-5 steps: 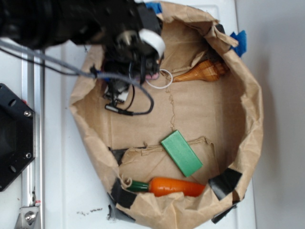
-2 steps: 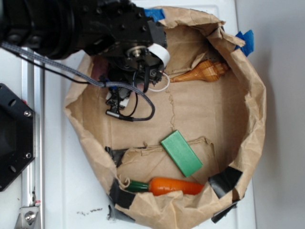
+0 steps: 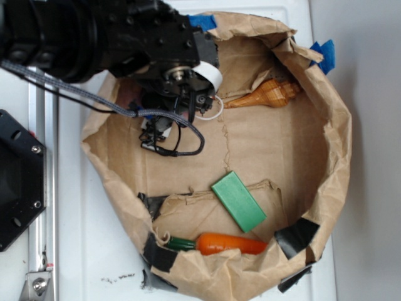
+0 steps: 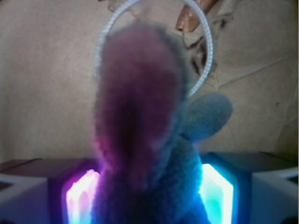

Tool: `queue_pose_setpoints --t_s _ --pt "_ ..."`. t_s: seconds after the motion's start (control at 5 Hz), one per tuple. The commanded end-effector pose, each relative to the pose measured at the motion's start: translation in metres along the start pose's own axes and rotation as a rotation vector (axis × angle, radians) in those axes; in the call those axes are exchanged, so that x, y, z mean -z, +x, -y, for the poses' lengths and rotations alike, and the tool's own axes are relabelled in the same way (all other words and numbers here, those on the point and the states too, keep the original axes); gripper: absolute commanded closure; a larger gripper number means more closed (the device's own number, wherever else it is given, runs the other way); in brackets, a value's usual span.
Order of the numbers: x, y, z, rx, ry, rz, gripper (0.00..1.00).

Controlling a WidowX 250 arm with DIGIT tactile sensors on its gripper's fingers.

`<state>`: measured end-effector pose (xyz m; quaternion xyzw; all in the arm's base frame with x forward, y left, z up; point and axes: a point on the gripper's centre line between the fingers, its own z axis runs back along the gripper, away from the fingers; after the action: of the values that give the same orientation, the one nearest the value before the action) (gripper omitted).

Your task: Grab the gray animal.

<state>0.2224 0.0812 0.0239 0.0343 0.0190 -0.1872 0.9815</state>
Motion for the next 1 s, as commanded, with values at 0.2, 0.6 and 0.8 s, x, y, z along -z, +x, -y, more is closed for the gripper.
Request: queue_pose_setpoints --t_s 0.2,0.6,0.8 --pt "-0.052 0.012 0.008 -0.099 0.050 0.110 1.00" --pt "-0.133 0.046 0.034 -0.293 -0.012 0.167 1.00" --pt "-0.141 0.046 0.040 -0.338 -0.006 0.164 1.00"
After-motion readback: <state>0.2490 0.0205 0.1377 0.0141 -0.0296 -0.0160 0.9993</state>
